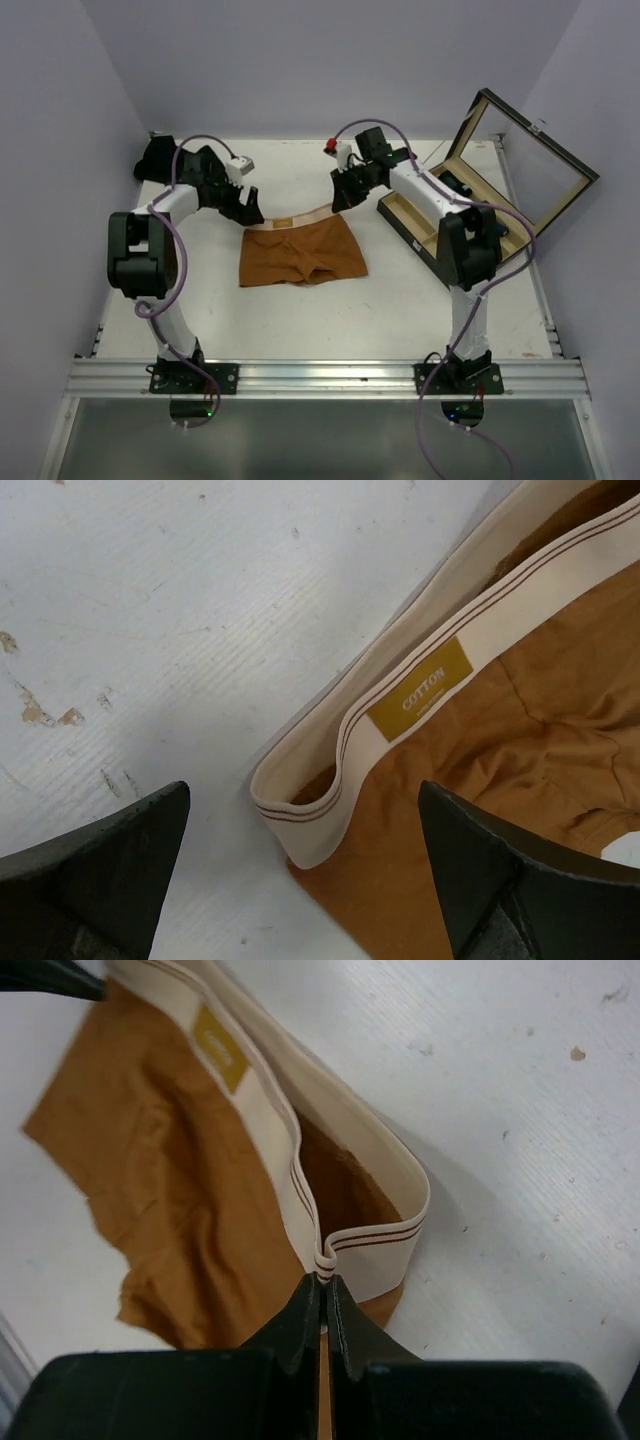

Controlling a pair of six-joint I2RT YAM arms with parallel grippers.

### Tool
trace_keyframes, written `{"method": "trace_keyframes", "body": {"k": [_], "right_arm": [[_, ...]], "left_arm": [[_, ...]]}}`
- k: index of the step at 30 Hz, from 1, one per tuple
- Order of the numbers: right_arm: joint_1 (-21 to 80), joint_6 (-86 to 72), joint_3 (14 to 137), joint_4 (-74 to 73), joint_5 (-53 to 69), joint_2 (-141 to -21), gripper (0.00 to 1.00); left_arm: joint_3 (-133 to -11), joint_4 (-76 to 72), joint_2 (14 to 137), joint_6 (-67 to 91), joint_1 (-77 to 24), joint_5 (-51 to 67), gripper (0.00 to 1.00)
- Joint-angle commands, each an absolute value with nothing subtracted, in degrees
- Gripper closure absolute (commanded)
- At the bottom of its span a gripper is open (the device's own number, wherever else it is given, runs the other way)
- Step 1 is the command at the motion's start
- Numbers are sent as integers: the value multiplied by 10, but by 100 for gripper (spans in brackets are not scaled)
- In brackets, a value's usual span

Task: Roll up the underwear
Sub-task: Flatten the underwear

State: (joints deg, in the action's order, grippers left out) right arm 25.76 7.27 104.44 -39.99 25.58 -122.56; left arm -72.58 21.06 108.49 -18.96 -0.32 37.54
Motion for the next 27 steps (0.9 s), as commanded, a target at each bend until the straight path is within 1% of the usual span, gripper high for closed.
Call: {"method": "trace_keyframes", "body": {"k": [1, 2, 5, 6, 9, 10, 12, 13, 15, 18, 19, 27], "right_arm": [[222, 107, 1008, -363, 427, -1123, 100], [210, 113, 995, -365, 444, -1103, 100], [199, 159, 980, -427, 461, -1099, 100], [195, 174, 975, -470, 463, -1106, 100], [187, 199, 934, -497, 440, -1117, 100], [184, 201, 921, -496, 433, -1119, 100], [176, 196, 895, -479, 406, -1125, 100], [172, 186, 892, -478, 396, -1139, 100], [150, 174, 896, -482, 387, -1157, 100], [118, 162, 897, -488, 384, -1177, 100], [109, 167, 896, -491, 387, -1176, 100], [106, 210, 882, -518, 412, -1160, 100]], "left_arm": [[-750, 206, 1087, -167, 20, 442, 0], [-751, 209, 1089, -164, 27, 446, 0], [-766, 224, 1097, -171, 29, 447, 1], [-769, 225, 1099, -172, 30, 449, 2], [-768, 201, 1100, -152, 27, 443, 7], [-769, 194, 1101, -148, 27, 443, 12], [-773, 185, 1110, -142, 23, 446, 16], [-775, 183, 1115, -135, 20, 450, 24], [-791, 186, 1134, -127, 13, 459, 29], [-803, 180, 1150, -114, 7, 461, 30], [-804, 174, 1154, -109, -10, 462, 31], [-825, 189, 1195, -111, -67, 468, 28]]}}
